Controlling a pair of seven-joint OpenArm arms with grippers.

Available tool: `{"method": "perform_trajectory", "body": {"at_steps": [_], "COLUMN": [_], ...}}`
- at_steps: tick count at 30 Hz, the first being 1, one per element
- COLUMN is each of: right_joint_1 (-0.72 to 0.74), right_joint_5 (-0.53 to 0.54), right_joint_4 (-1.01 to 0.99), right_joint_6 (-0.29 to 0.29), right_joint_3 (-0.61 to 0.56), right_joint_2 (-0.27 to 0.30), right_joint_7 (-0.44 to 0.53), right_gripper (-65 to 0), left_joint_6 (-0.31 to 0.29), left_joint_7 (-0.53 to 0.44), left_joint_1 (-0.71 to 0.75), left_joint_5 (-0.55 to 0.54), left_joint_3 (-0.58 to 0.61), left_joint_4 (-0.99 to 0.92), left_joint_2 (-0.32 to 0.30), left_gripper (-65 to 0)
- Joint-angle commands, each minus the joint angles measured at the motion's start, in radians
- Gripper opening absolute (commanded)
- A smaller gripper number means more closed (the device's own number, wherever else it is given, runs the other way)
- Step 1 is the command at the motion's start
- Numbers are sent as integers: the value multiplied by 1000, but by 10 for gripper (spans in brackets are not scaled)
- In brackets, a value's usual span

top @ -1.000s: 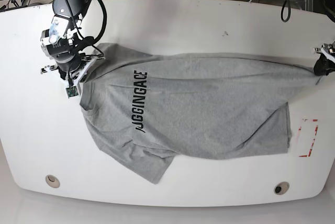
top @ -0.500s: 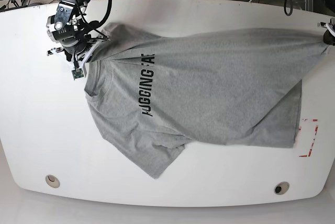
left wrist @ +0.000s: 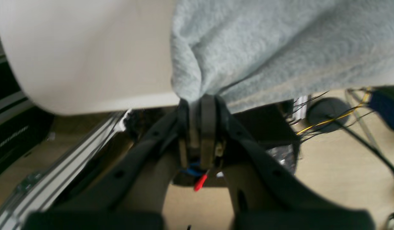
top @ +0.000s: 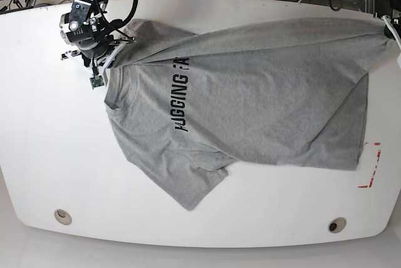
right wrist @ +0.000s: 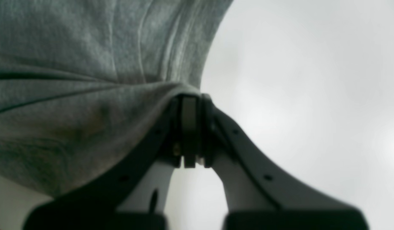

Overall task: Fold the T-shirt properly
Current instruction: 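Lay the spread shirt on the table and release with the right gripper, then regrasp the shirt edge near the printed text with the right gripper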

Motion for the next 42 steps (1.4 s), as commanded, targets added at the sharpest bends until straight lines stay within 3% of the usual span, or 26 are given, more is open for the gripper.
{"method": "perform_trajectory", "body": {"at_steps": [1, 5, 7, 10, 14, 20, 25, 34, 42], "right_joint_1": [-2, -29, -33, -32, -36, -27, 28, 157, 189], "right_joint_5": [2, 2, 2, 2, 32, 149, 207, 204, 198], "right_joint_4": [21, 41, 59, 67, 72, 73, 69, 55, 56], "right_joint_6": [-7, -3, -1, 2, 50, 117, 117, 122, 123], "right_joint_3": [4, 22, 47, 54, 54, 54, 57, 51, 53], "right_joint_2": [-2, -37, -60, -89, -92, -89, -63, -37, 8], "right_joint_7": [11, 14, 16, 16, 11, 17, 20, -1, -130], "right_gripper": [-555, -341, -230, -114, -43, -79, -108, -105, -108], "left_joint_6": [-9, -10, -10, -10, -10, -10, -10, -4, -4], "left_joint_7": [26, 51, 51, 51, 51, 51, 51, 51, 51], "left_joint_1": [17, 21, 30, 37, 36, -27, -111, -297, -340], "left_joint_5": [33, 41, 41, 37, 37, -5, -114, -176, -174], "left_joint_3": [-11, -13, -11, -14, -17, -16, -19, -11, -14], "left_joint_4": [14, 15, 15, 17, 41, 92, 92, 91, 91], "left_joint_2": [-27, -27, -27, -27, -24, -18, -18, -18, -18], "left_gripper": [-642, -507, -400, -262, -192, -212, -250, -343, -346]}}
